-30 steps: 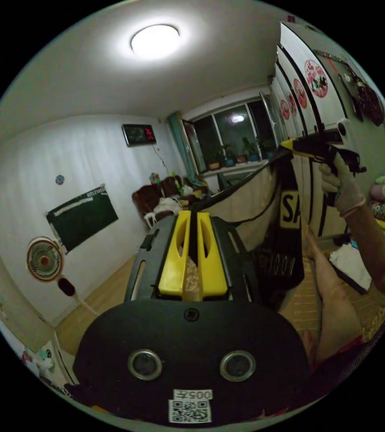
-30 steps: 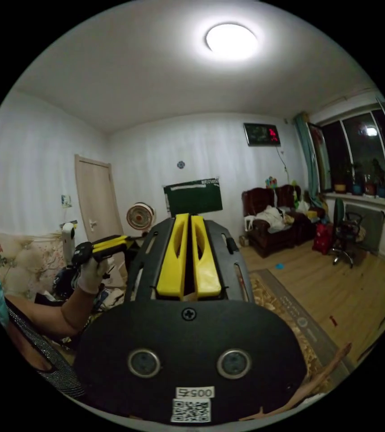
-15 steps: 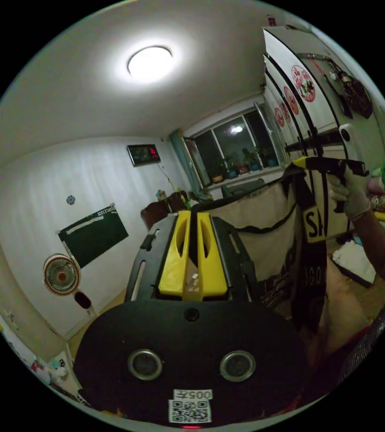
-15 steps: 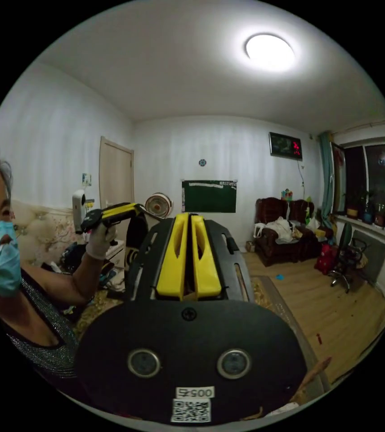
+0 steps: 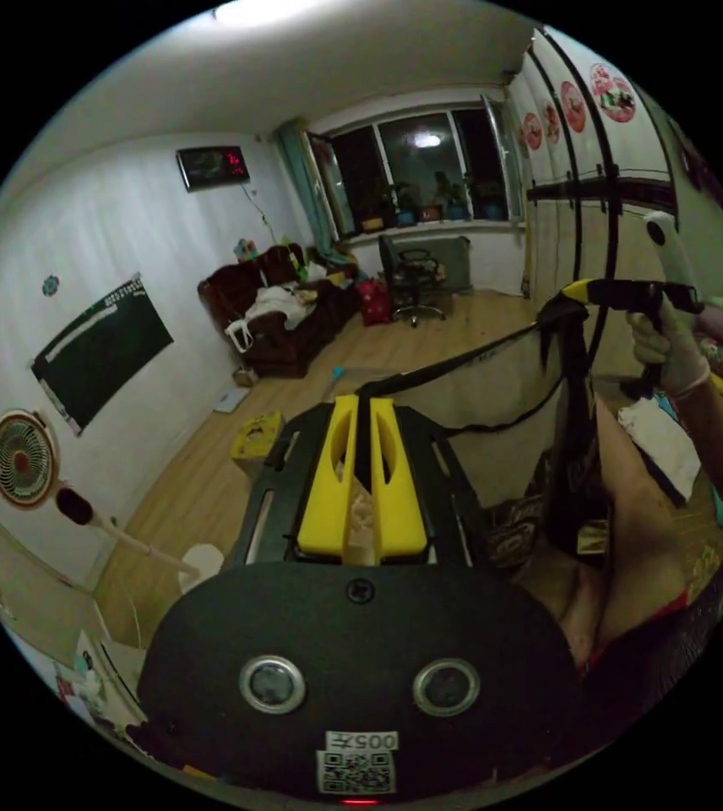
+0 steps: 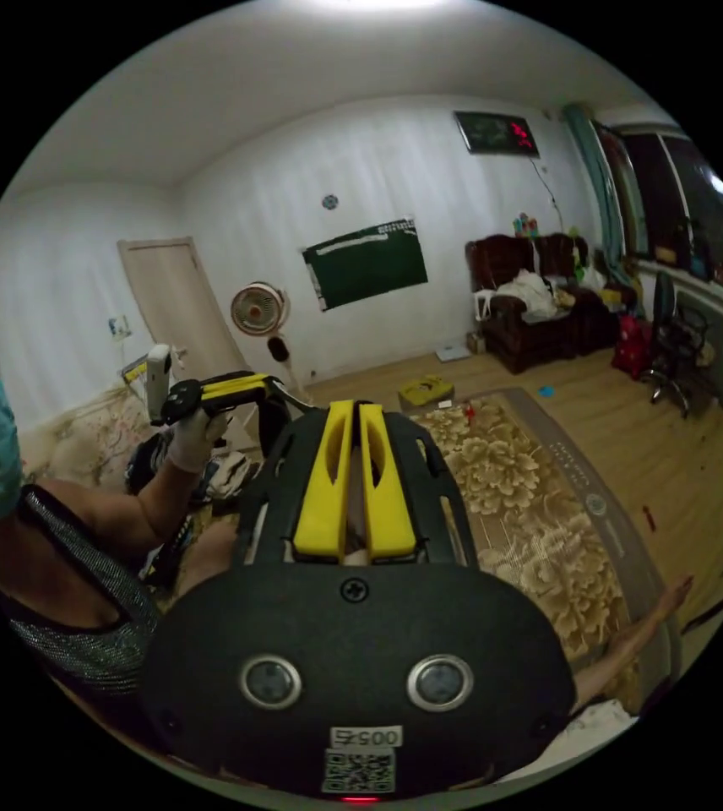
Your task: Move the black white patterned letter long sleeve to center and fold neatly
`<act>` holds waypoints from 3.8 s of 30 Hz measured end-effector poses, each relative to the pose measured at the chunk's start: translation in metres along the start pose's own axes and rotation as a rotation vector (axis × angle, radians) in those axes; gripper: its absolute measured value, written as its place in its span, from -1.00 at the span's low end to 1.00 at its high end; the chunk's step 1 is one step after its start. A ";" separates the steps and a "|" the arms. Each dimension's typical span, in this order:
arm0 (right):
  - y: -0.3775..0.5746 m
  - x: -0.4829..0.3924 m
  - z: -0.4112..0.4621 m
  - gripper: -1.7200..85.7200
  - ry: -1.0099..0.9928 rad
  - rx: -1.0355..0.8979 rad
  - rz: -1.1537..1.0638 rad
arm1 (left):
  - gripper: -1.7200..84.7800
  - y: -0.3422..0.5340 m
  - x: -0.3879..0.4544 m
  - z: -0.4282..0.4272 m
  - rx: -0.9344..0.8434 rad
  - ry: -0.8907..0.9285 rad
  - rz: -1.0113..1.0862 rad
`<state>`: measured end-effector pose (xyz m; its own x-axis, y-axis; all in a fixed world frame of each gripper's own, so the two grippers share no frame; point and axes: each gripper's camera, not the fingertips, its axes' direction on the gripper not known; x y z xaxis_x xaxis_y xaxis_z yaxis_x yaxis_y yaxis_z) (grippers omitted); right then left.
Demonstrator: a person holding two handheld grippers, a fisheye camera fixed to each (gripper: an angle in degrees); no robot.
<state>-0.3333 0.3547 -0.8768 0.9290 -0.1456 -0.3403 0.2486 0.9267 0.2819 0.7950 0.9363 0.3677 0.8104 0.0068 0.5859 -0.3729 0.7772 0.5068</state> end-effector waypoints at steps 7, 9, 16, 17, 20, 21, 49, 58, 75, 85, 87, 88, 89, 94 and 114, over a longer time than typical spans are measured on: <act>-0.047 0.157 0.164 -0.99 0.018 -0.065 0.218 | -0.86 -0.088 -0.103 0.186 -0.119 0.011 -0.209; -0.038 0.196 0.201 -0.99 0.002 -0.081 0.308 | -0.82 -0.095 -0.124 0.229 -0.179 -0.021 -0.268; 0.066 0.260 0.293 -0.98 0.001 -0.343 0.348 | -0.93 -0.050 -0.169 0.315 -0.315 -0.113 -0.304; 0.079 0.259 0.300 -0.98 -0.013 -0.377 0.342 | -0.94 -0.038 -0.169 0.319 -0.327 -0.071 -0.275; 0.146 0.252 0.331 -0.98 -0.061 -0.531 0.346 | -0.93 -0.008 -0.153 0.331 -0.427 0.143 -0.154; 0.170 0.247 0.339 -0.98 -0.055 -0.562 0.352 | -0.92 -0.002 -0.149 0.334 -0.462 0.150 -0.136; 0.228 0.347 0.372 -0.98 0.314 -0.436 0.495 | -0.92 -0.040 -0.401 0.437 -0.420 -0.023 -0.460; 0.277 0.248 0.460 -0.85 0.125 -0.697 0.157 | -0.83 -0.054 -0.311 0.537 -0.681 0.337 0.261; 0.200 0.350 0.464 -0.97 0.141 -0.472 0.350 | -0.92 -0.135 -0.503 0.631 -0.501 0.390 -0.221; 0.295 0.293 0.481 -0.91 0.369 -0.787 0.089 | -0.73 -0.089 -0.420 0.668 -0.800 0.478 0.467; 0.294 0.297 0.481 -0.96 0.423 -0.789 0.070 | -0.78 -0.093 -0.428 0.674 -0.786 0.460 0.471; 0.289 0.306 0.480 -0.97 0.393 -0.811 0.079 | -0.84 -0.099 -0.437 0.681 -0.819 0.494 0.449; 0.285 0.312 0.479 -0.98 0.390 -0.810 0.092 | -0.85 -0.106 -0.451 0.688 -0.841 0.555 0.399; 0.231 0.401 0.421 -0.99 0.541 -0.559 0.374 | -0.86 -0.140 -0.546 0.707 -0.679 0.692 -0.065; 0.290 0.449 0.410 -0.95 0.266 -0.575 0.614 | -0.87 -0.152 -0.653 0.748 -0.566 0.671 -0.417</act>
<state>0.2684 0.4157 -0.5801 0.7407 0.4543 -0.4950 -0.5167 0.8561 0.0126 -0.0156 0.3430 0.3815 0.9828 -0.1162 -0.1433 0.1325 0.9851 0.1100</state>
